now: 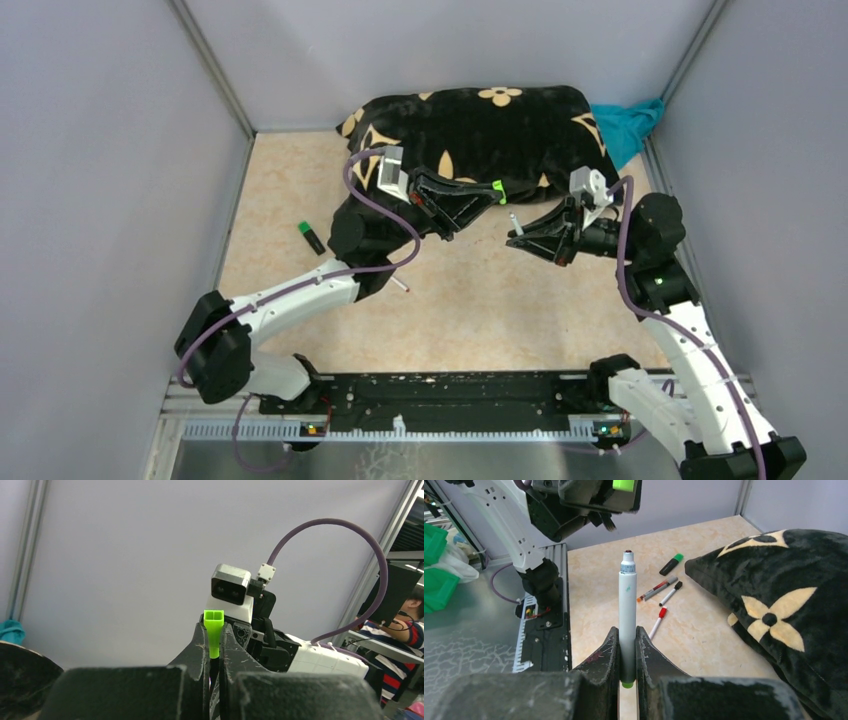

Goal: Insert the pens into the pen caps

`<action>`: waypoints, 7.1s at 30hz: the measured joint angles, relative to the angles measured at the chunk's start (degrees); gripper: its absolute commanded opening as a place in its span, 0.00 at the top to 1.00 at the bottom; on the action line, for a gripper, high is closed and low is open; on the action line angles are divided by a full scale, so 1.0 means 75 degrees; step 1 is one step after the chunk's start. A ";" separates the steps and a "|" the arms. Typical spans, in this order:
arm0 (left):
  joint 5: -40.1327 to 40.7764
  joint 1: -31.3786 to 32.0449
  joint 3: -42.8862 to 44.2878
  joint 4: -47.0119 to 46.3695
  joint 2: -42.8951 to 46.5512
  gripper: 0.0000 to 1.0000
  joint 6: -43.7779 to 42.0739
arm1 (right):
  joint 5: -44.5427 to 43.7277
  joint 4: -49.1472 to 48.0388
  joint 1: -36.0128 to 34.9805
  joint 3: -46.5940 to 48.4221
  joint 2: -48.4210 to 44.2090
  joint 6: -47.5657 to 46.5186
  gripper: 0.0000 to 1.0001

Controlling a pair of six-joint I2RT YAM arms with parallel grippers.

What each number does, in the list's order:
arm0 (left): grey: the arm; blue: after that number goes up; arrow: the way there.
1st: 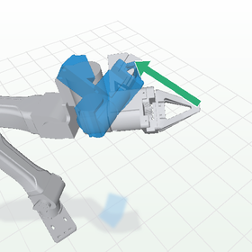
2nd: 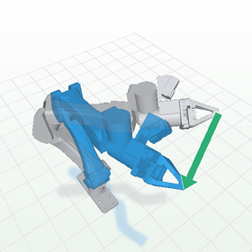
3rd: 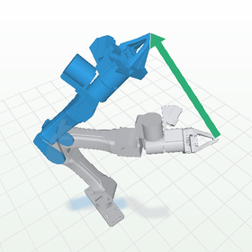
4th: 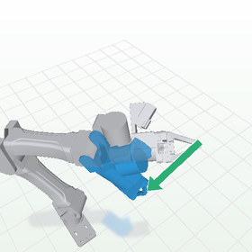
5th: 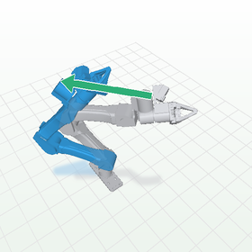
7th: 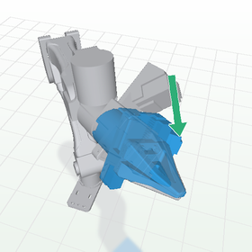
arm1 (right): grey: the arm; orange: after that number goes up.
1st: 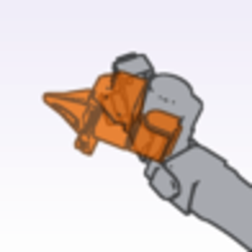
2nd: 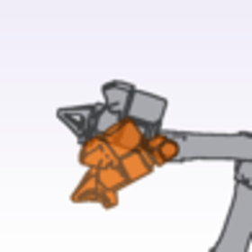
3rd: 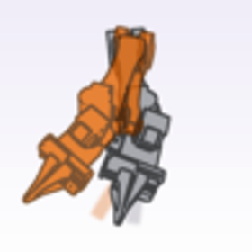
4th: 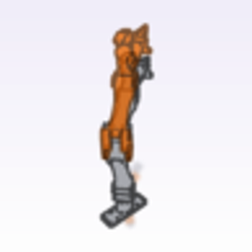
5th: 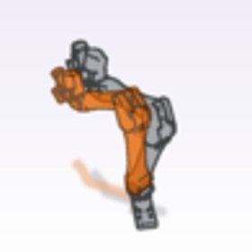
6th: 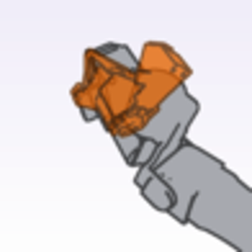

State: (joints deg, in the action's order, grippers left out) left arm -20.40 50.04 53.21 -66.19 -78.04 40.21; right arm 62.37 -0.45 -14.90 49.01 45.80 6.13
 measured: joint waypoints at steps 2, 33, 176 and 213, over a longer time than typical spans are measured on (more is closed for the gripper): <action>0.0003 0.0000 0.0000 0.0035 0.0070 1.00 -0.0146 | 0.0000 0.0044 0.0000 -0.0050 -0.0041 -0.0047 1.00; 0.0003 0.0000 0.0044 0.0627 0.0326 1.00 -0.1003 | 0.0032 0.0178 0.0000 -0.0233 -0.0353 -0.0163 1.00; -0.0434 -0.0769 0.0315 0.1725 -0.0341 1.00 0.3255 | -0.0860 -0.1483 -0.0449 -0.0737 0.0318 0.3127 1.00; -0.0516 -0.0720 0.0315 0.1626 -0.0431 1.00 0.3203 | -0.0772 -0.1804 -0.0449 -0.0723 0.0411 0.3197 1.00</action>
State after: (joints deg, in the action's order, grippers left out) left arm -24.27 44.64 55.57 -54.00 -81.28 64.23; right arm 56.58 -13.98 -18.26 43.59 48.88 30.11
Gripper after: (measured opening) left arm 0.030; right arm 0.065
